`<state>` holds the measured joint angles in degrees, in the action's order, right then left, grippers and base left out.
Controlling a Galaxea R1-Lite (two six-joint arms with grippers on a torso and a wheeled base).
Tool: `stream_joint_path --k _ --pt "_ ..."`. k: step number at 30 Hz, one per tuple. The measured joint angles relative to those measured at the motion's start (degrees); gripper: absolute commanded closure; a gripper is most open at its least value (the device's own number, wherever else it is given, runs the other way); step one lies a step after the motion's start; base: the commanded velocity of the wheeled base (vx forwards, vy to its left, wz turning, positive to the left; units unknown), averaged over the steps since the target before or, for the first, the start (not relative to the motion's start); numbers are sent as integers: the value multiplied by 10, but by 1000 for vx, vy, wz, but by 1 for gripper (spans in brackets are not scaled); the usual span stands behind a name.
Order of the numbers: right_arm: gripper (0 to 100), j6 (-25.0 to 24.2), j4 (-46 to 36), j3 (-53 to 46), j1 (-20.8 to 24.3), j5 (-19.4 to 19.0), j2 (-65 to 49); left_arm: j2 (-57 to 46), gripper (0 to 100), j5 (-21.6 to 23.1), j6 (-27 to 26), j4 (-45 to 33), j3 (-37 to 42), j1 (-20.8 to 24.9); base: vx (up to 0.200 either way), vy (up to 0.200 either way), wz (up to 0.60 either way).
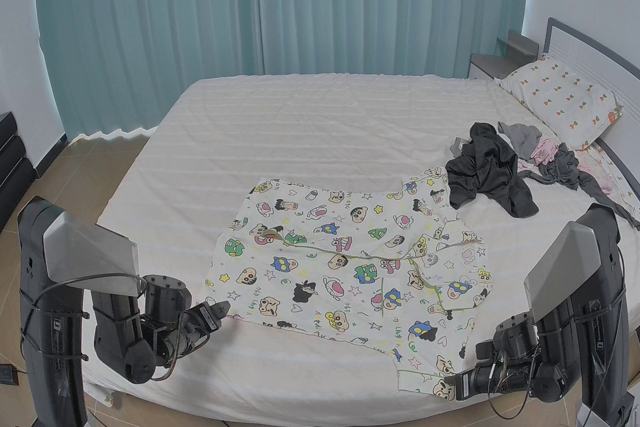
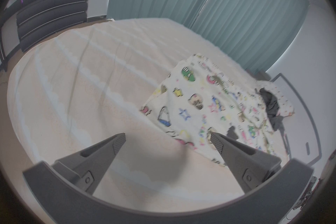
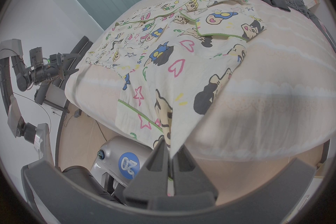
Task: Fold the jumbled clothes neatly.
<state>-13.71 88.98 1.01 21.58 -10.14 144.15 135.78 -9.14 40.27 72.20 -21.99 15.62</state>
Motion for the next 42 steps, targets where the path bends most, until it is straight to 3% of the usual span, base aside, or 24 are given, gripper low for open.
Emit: stream_joint_path --k 11,25,26,42 --pt "100 2 0 0 -1 -1 -2 22 0 -2 -31 -153 -167 -38 0 0 0" --pt "100 2 0 0 0 -1 -2 52 0 -5 -54 -160 -204 -32 0 0 0" --pt "100 2 0 0 0 -1 -2 53 100 -5 -55 -161 -205 -32 0 0 0" --pt "100 3 0 0 -1 -2 -2 57 100 -31 -66 -160 -205 -26 0 0 0"
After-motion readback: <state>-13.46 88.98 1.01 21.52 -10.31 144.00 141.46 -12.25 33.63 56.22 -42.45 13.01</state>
